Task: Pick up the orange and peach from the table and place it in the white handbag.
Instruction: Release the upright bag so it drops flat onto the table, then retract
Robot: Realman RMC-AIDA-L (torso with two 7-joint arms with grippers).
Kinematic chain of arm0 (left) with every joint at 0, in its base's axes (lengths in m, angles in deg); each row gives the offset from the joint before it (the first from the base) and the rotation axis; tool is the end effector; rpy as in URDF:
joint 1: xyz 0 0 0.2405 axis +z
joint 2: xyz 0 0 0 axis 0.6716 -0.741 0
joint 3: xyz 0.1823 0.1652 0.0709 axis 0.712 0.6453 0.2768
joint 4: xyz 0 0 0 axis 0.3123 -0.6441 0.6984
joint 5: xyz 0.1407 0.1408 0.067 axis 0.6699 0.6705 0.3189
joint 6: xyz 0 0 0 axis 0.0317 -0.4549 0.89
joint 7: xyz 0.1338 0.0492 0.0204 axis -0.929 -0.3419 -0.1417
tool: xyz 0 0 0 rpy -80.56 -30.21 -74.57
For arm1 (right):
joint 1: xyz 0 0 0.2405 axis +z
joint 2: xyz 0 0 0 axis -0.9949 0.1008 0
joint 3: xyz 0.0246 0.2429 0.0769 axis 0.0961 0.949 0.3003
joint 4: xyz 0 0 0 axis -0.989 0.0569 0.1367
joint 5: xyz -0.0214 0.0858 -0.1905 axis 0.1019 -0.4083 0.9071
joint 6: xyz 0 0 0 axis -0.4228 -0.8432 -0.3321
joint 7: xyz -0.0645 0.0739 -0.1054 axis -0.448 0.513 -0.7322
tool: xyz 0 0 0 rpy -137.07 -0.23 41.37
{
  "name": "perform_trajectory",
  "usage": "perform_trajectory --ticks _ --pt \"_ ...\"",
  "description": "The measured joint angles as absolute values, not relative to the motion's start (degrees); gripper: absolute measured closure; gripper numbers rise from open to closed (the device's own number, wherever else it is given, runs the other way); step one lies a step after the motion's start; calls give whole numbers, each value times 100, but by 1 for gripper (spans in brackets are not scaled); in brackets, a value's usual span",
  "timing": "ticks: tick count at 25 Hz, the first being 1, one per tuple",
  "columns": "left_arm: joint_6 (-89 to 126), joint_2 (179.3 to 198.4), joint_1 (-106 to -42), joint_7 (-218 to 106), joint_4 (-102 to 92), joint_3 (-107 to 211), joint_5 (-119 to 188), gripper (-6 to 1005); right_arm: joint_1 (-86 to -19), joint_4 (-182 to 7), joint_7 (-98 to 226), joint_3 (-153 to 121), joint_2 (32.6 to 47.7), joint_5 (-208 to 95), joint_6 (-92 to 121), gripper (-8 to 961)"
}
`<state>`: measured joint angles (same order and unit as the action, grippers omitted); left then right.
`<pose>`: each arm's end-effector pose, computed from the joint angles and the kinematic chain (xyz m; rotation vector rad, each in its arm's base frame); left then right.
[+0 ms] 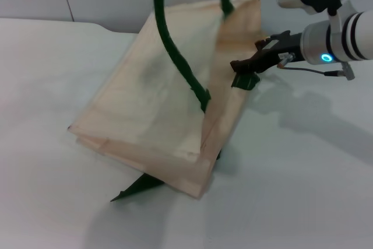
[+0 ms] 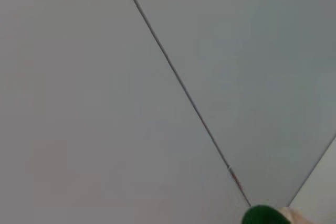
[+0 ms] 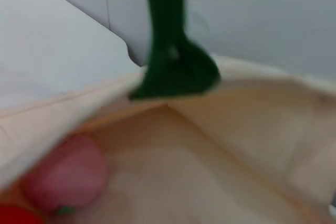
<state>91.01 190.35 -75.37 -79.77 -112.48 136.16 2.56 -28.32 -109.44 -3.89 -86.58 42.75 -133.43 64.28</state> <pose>-0.0353 0.3777 0.0764 -2.1676 -0.1828 -0.0737 0.1771 0.4620 -0.0560 -2.5090 0.6556 -0.0119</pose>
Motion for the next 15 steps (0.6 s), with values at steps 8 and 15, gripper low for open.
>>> perform_trajectory --ticks 8,15 --pt "8648 19016 -7220 -8460 -11097 13291 -1042 659 -2889 -10955 -281 -8535 4255 -13188 6507 100" --pt "8200 19023 -6907 -8498 -11023 13272 -1098 503 -3227 -11322 -100 -8185 4191 -12967 6547 101"
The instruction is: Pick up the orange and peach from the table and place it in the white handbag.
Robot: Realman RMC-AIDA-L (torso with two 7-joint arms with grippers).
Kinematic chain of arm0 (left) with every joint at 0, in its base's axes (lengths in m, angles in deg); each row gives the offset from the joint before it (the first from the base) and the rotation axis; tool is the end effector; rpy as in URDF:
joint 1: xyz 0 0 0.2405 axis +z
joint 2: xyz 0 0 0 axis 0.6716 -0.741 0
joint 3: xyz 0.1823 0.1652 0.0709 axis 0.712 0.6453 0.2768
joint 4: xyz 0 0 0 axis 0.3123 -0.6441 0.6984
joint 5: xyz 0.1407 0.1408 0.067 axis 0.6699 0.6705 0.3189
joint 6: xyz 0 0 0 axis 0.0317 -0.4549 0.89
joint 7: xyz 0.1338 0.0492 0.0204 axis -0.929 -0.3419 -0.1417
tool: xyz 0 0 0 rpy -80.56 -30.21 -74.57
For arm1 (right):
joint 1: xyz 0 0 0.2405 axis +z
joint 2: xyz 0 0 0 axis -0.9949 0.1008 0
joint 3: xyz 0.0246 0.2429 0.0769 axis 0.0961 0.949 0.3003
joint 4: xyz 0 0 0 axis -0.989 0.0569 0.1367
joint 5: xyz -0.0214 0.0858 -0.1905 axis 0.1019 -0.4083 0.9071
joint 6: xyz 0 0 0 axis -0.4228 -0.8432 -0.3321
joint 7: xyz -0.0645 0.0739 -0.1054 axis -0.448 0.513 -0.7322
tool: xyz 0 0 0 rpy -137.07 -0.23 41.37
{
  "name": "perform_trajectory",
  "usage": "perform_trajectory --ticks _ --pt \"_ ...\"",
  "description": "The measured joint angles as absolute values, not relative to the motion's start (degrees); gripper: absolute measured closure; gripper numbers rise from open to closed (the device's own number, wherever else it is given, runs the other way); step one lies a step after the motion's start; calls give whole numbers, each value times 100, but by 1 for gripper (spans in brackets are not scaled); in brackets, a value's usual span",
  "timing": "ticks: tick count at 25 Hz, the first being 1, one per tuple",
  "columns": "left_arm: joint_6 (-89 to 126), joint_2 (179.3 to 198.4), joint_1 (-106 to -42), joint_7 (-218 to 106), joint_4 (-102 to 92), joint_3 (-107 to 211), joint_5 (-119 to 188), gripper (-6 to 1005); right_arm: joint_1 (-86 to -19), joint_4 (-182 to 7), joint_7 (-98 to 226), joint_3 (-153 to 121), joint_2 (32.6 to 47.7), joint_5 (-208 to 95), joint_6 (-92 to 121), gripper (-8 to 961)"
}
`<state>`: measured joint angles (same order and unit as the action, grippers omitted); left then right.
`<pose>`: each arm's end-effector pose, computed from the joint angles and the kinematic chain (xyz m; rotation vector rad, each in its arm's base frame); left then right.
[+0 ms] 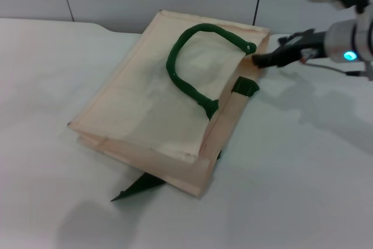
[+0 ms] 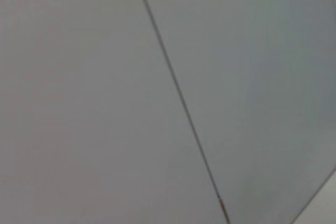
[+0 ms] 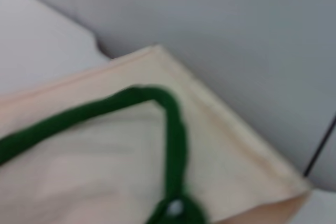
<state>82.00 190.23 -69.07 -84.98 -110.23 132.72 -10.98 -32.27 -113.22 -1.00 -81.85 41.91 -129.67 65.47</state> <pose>-0.0564 0.3774 0.0817 -2.1923 -0.2703 -0.2823 0.1982 0.4634 -0.0336 -2.4292 0.7472 0.0205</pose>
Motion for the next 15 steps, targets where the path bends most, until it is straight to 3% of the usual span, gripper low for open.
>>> perform_trajectory --ticks 3,10,15 --pt "7957 19023 -6725 -8529 -10967 13262 -1117 431 -3586 -11968 97 -7717 4192 -12592 6743 101" --pt "7148 19026 -6295 -8546 -10946 13260 -1125 439 -4282 -13358 1090 -6854 4351 -10704 6840 102" --pt "6394 19034 -6040 -8536 -10780 13306 -1126 441 -4810 -14221 1139 -6953 4415 -11145 6595 103"
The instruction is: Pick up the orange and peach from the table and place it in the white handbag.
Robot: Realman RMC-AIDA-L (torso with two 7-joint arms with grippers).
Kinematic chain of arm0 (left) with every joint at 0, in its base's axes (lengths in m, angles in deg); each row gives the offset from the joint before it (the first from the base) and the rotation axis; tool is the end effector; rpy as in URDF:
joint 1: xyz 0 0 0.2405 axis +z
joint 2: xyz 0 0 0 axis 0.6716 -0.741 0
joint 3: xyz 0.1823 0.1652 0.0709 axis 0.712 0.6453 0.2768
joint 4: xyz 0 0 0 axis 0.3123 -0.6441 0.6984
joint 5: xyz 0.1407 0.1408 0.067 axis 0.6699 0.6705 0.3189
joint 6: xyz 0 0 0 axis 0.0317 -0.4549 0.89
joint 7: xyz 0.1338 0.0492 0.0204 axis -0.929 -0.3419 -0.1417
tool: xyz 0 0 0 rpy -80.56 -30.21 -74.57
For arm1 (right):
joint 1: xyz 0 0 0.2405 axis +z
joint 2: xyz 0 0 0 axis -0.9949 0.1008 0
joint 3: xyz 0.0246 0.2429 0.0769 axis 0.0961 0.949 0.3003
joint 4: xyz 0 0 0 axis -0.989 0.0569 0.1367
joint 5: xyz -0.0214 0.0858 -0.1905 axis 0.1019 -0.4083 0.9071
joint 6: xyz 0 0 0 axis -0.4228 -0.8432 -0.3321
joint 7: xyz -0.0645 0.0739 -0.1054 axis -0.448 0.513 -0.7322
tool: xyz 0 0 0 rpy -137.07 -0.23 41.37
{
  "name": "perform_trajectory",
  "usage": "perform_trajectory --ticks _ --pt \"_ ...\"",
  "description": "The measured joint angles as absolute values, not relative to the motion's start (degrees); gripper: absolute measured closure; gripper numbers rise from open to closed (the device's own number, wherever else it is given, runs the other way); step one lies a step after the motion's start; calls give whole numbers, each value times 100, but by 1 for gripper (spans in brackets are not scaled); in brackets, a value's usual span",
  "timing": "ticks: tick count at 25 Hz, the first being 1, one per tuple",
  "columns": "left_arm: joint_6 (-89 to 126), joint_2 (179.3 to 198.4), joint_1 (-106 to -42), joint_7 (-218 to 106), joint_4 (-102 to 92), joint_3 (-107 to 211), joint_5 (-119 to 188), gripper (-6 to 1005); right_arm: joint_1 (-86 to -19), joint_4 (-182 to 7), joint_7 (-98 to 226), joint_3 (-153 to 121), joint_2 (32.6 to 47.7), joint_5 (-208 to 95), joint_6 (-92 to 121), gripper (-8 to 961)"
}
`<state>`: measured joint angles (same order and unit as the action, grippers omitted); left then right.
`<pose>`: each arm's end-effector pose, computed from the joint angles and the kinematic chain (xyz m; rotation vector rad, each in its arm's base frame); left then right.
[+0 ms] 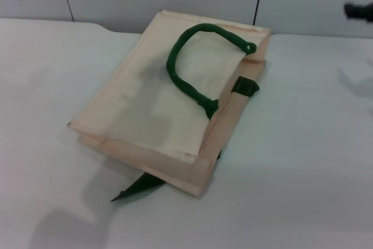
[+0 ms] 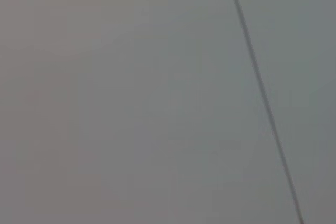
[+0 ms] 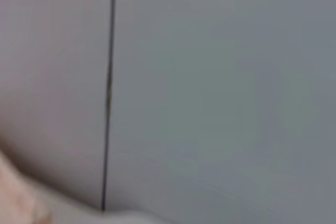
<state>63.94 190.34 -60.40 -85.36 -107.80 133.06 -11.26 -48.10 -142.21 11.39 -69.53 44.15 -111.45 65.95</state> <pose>-0.0947 0.3833 0.1050 -1.9670 -0.3142 -0.4167 0.2337 0.4572 0.0714 -2.0366 0.7577 0.1117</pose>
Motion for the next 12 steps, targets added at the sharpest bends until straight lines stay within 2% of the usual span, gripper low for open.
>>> perform_trajectory --ticks 6,12 --pt "5454 19052 -5828 -8507 -10344 13424 -1139 443 -5666 -15108 991 -7928 4423 -12352 5317 103" --pt "3842 19034 -5662 -8572 -9489 13917 -1112 444 -5995 -14799 226 -9039 4398 -13369 3367 103"
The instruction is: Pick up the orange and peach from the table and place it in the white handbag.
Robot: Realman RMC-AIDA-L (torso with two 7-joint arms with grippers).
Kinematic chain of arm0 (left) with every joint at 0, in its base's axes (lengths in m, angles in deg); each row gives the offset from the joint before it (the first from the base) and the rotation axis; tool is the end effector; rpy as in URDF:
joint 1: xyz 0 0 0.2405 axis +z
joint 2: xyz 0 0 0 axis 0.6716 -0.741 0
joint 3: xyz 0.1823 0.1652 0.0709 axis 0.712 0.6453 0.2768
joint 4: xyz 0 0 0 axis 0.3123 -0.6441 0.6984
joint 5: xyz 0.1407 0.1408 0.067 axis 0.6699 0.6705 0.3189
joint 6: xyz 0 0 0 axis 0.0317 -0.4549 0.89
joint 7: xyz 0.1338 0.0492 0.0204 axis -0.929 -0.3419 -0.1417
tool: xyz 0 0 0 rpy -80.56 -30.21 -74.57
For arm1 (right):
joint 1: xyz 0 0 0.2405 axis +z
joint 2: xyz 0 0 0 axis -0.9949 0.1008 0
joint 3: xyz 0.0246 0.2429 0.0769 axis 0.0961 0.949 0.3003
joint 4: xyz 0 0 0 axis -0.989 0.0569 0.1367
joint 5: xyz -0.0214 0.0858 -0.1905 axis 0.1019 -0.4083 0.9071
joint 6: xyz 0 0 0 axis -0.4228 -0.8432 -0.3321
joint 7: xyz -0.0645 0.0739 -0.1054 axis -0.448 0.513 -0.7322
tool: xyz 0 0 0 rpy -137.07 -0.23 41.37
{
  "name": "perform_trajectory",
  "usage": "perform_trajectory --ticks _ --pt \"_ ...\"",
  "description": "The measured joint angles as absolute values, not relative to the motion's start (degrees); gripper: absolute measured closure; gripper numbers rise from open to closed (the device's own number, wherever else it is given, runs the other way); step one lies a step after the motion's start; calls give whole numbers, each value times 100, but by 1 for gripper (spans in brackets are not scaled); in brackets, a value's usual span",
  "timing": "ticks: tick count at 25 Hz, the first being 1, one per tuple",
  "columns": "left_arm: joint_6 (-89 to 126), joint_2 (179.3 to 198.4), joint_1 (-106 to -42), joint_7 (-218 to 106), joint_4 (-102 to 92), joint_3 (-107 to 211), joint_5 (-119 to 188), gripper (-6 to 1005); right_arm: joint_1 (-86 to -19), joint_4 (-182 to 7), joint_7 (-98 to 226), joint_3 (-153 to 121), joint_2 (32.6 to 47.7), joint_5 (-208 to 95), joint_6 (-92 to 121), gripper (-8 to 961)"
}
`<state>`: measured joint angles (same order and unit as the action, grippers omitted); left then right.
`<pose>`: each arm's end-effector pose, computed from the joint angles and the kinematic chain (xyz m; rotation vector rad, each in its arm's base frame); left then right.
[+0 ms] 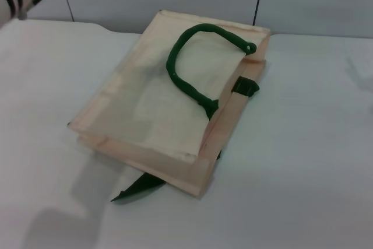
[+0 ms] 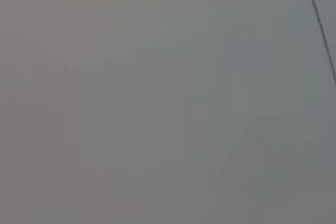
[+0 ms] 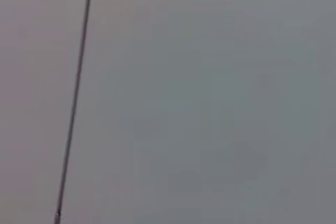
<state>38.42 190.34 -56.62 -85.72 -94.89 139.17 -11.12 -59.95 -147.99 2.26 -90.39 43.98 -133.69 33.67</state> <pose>-0.1365 0.3967 0.0896 -1.7867 -0.3088 -0.5058 0.2233 0.4419 0.0701 -1.7760 0.5313 0.3474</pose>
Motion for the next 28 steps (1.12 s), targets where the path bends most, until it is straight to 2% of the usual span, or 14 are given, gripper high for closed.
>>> perform_trajectory --ticks 9,14,20,28 --pt "1446 19030 -5671 -8598 -7761 14559 -1134 446 -5965 -13852 121 -9987 4391 -13947 1894 104" --pt "386 19034 -5905 -8522 -6696 14811 -1137 446 -6000 -13549 578 -10529 4380 -14113 923 105" --pt "55 19037 -6183 -8162 -5967 14857 -1136 445 -5780 -12727 1616 -11175 4359 -14069 -145 105" --pt "-321 19054 -6480 -7841 -5210 14976 -1133 445 -5361 -11677 2793 -11299 4354 -13523 -524 105"
